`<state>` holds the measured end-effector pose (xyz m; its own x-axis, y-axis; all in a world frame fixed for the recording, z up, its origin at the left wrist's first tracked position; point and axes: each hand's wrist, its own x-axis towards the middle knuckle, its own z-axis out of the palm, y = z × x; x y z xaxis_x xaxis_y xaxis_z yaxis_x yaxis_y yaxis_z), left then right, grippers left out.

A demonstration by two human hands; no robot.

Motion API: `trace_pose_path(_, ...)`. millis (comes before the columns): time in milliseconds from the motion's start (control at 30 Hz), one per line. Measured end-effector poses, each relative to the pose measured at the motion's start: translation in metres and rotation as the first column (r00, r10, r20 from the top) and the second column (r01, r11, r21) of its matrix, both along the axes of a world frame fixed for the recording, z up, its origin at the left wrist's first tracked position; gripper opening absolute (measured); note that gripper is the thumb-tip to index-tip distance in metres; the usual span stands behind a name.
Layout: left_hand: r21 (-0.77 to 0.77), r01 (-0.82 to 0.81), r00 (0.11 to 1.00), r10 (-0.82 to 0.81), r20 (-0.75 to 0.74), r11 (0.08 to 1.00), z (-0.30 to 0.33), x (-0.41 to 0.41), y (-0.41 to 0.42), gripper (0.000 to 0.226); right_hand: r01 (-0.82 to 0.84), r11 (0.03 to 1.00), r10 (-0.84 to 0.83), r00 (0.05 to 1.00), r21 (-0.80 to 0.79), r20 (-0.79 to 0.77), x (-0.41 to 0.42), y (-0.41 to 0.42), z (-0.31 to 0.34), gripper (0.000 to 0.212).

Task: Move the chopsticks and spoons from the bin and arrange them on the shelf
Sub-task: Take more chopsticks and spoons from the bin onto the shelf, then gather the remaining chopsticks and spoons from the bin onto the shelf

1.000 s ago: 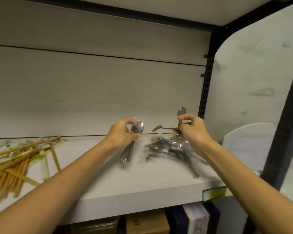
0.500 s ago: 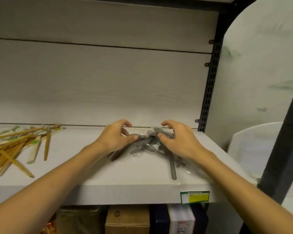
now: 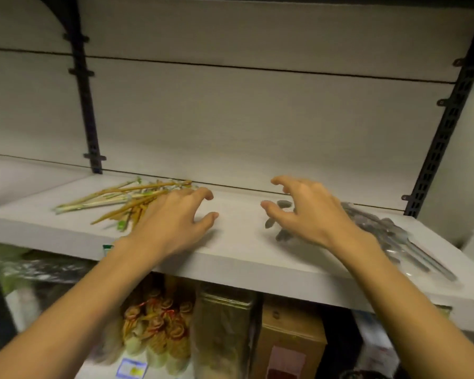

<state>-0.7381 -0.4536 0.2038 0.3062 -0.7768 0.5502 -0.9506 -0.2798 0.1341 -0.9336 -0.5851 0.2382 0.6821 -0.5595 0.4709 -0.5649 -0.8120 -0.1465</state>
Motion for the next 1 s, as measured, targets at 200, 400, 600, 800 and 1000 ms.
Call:
trace_pose_path(200, -0.145, -0.128, 0.992, 0.126, -0.021, 0.981, -0.027, 0.060, 0.122, 0.040, -0.054, 0.997, 0.062, 0.987, -0.055, 0.150, 0.074, 0.104, -0.029, 0.056)
trace_pose_path(400, -0.161, -0.268, 0.963, 0.265, -0.041, 0.950, -0.083, 0.110, 0.249, 0.035, -0.241, 0.966, 0.256, 0.931, -0.089, 0.259, 0.175, 0.240, -0.079, 0.048)
trace_pose_path(600, 0.006, -0.488, 0.864, 0.484, -0.140, 0.873, -0.141, 0.180, 0.366, 0.030, -0.459, 0.888, 0.448, 0.876, 0.020, 0.179, 0.261, 0.349, -0.139, 0.045)
trace_pose_path(800, 0.205, -0.592, 0.748, 0.626, -0.219, 0.779, -0.200, 0.244, 0.430, 0.045, -0.520, 0.822, 0.530, 0.848, 0.232, 0.022, 0.341, 0.385, -0.203, 0.052)
trace_pose_path(1000, 0.246, -0.624, 0.684, 0.671, -0.288, 0.742, -0.237, 0.320, 0.442, 0.040, -0.501, 0.774, 0.554, 0.832, 0.387, -0.033, 0.430, 0.385, -0.254, 0.052)
